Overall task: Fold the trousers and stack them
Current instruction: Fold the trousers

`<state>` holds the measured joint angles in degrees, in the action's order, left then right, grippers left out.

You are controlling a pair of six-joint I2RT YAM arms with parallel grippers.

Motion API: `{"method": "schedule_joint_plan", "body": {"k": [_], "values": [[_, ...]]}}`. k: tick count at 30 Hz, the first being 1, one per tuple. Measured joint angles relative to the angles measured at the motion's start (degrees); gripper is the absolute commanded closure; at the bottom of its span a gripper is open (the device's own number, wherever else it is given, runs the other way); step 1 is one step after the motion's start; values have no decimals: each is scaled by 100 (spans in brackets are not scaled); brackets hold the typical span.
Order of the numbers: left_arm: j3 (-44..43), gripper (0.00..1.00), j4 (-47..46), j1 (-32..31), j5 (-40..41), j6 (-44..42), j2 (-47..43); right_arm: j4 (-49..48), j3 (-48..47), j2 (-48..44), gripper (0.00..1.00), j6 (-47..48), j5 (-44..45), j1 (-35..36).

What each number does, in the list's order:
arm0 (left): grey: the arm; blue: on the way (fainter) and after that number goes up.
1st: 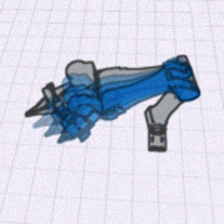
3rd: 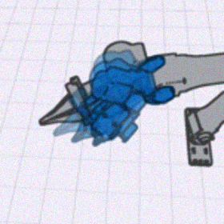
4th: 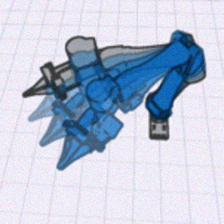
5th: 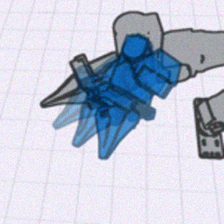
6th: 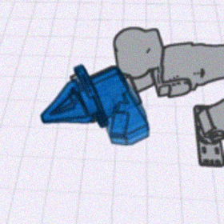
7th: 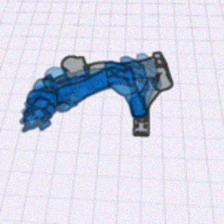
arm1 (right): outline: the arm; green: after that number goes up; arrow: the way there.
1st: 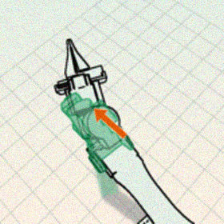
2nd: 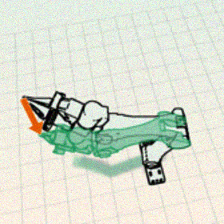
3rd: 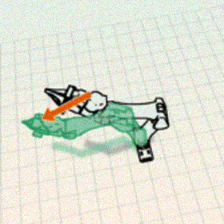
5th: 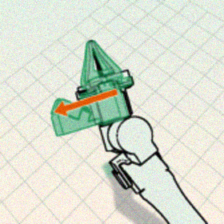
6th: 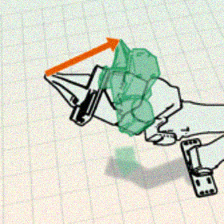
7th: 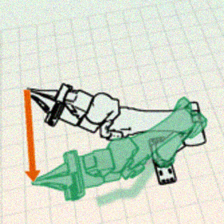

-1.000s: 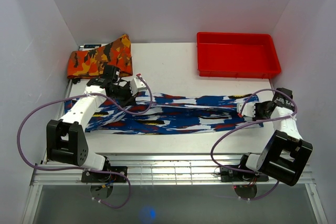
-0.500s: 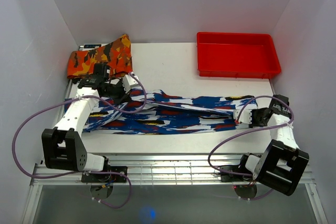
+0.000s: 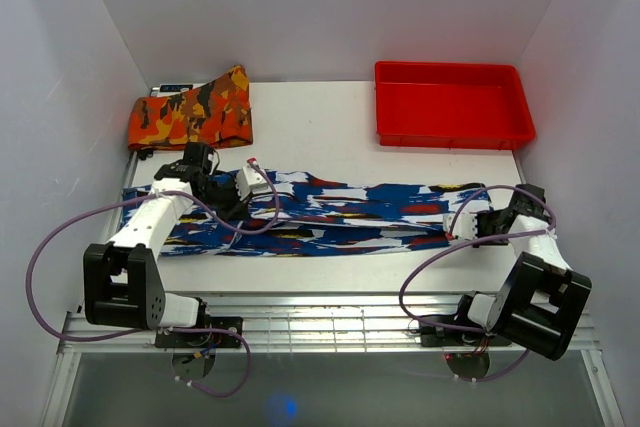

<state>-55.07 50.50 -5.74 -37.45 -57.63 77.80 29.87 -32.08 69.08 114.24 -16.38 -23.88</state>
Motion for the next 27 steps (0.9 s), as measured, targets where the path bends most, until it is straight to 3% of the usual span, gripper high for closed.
{"method": "schedule_joint_plan", "body": {"k": [8,19,21,23,25,27], "values": [[280,100,-26,4,-48,-17,42,103,-640,81,92,0,-4,9],[339,100,-22,92,109,-90,66,-131,-72,-59,92,0,693,-417],[374,87,-11,92,114,-98,70,-125,-28,-57,89,0,728,-450],[398,61,4,92,118,-131,74,-116,-70,-55,75,0,691,-461],[407,51,20,98,146,-114,74,-13,-216,-20,68,-72,623,-461],[422,40,4,109,144,-55,66,192,-549,105,55,-374,501,-459]]}}
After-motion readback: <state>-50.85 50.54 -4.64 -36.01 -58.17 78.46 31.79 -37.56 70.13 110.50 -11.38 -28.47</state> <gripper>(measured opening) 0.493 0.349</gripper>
